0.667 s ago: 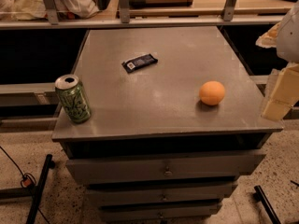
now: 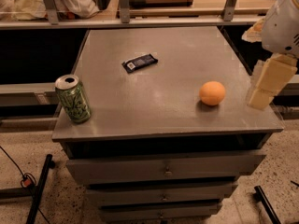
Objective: Move rxbar blueberry near orange
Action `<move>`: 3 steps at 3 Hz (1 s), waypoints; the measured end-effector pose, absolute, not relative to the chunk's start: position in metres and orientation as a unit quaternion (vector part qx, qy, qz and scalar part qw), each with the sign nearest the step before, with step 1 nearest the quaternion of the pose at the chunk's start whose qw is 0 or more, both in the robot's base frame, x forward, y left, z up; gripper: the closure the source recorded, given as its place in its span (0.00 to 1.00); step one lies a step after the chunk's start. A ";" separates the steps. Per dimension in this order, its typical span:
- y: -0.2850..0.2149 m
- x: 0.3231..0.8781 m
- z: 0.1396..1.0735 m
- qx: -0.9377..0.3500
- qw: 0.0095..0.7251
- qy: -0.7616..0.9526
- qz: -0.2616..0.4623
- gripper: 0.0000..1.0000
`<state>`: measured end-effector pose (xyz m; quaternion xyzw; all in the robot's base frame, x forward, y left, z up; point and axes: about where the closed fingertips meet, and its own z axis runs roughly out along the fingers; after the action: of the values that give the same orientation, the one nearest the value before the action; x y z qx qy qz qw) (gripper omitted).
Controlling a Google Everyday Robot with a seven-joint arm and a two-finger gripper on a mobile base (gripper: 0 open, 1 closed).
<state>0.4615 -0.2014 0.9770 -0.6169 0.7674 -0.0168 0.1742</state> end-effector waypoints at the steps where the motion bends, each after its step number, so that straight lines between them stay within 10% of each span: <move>1: -0.174 0.502 0.974 -0.634 0.188 0.750 0.011 0.00; 3: -0.121 0.582 0.971 -0.658 0.230 0.715 0.051 0.00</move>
Offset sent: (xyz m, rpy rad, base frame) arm 0.1300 0.0862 -0.0064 0.1746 0.0107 0.1740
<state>0.5821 -0.1207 0.9714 -0.6579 0.7152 0.0508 0.2302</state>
